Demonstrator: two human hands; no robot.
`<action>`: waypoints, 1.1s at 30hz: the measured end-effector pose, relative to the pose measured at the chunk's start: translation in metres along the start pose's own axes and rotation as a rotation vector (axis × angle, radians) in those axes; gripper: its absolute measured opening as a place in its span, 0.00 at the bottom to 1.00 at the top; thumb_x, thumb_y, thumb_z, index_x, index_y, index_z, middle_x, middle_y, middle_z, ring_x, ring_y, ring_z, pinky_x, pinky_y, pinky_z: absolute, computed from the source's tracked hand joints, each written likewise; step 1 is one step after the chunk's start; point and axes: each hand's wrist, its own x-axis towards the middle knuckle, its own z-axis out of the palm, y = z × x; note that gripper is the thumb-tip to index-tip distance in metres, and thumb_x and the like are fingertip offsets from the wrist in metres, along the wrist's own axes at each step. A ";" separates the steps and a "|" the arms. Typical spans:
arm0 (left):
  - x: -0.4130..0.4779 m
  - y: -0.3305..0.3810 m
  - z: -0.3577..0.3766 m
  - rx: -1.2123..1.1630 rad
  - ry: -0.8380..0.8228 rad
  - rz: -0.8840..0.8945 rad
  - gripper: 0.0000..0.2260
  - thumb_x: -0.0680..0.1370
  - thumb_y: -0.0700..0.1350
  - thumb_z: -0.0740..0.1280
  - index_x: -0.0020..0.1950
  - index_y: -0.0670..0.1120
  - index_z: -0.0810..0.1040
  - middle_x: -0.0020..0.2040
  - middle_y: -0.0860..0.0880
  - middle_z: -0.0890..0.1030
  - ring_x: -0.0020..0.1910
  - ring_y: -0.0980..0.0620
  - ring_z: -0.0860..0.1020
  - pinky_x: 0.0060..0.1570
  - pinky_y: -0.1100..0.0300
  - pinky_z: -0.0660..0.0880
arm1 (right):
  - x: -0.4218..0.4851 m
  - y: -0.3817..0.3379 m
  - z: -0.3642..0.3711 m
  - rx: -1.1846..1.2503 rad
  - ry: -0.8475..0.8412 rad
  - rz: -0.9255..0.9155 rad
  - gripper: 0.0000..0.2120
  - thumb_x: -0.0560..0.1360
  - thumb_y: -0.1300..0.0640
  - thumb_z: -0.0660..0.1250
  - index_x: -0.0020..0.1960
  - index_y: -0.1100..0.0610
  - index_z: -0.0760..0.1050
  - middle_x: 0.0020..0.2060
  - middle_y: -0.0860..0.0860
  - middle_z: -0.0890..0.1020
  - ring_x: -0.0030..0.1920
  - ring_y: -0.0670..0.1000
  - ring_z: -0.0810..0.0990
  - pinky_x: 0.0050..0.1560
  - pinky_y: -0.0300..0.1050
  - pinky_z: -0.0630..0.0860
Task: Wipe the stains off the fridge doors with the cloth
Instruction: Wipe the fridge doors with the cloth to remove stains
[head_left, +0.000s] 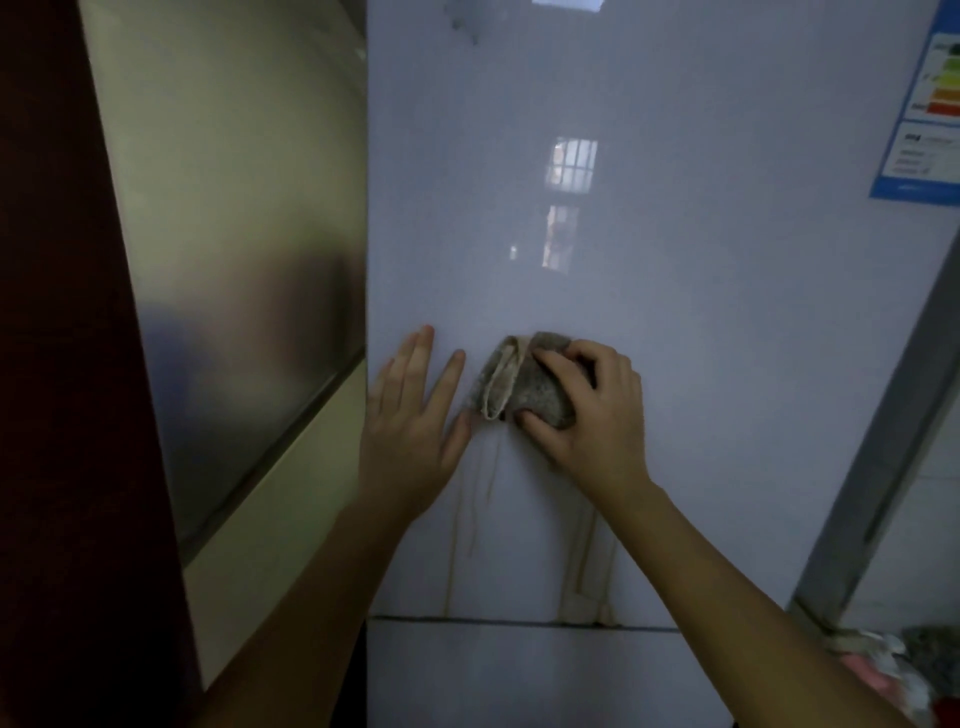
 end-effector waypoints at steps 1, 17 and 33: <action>0.000 0.000 -0.001 -0.006 -0.002 -0.003 0.25 0.82 0.52 0.62 0.78 0.45 0.67 0.80 0.39 0.61 0.80 0.41 0.60 0.75 0.41 0.64 | -0.002 0.007 -0.006 -0.006 0.020 0.023 0.29 0.68 0.45 0.77 0.66 0.56 0.79 0.60 0.58 0.76 0.58 0.59 0.75 0.57 0.56 0.74; 0.001 0.009 -0.011 -0.027 -0.051 -0.035 0.26 0.81 0.48 0.61 0.78 0.43 0.65 0.81 0.39 0.59 0.80 0.40 0.58 0.77 0.41 0.59 | -0.074 0.043 -0.022 0.004 0.049 0.258 0.30 0.69 0.49 0.81 0.67 0.58 0.78 0.62 0.57 0.74 0.61 0.58 0.73 0.60 0.60 0.75; 0.000 0.016 -0.014 -0.004 -0.025 -0.035 0.24 0.79 0.47 0.62 0.75 0.43 0.71 0.78 0.38 0.64 0.77 0.39 0.63 0.73 0.41 0.63 | -0.079 0.036 -0.016 0.123 0.197 0.450 0.30 0.70 0.54 0.80 0.68 0.56 0.76 0.63 0.52 0.71 0.64 0.55 0.72 0.65 0.58 0.74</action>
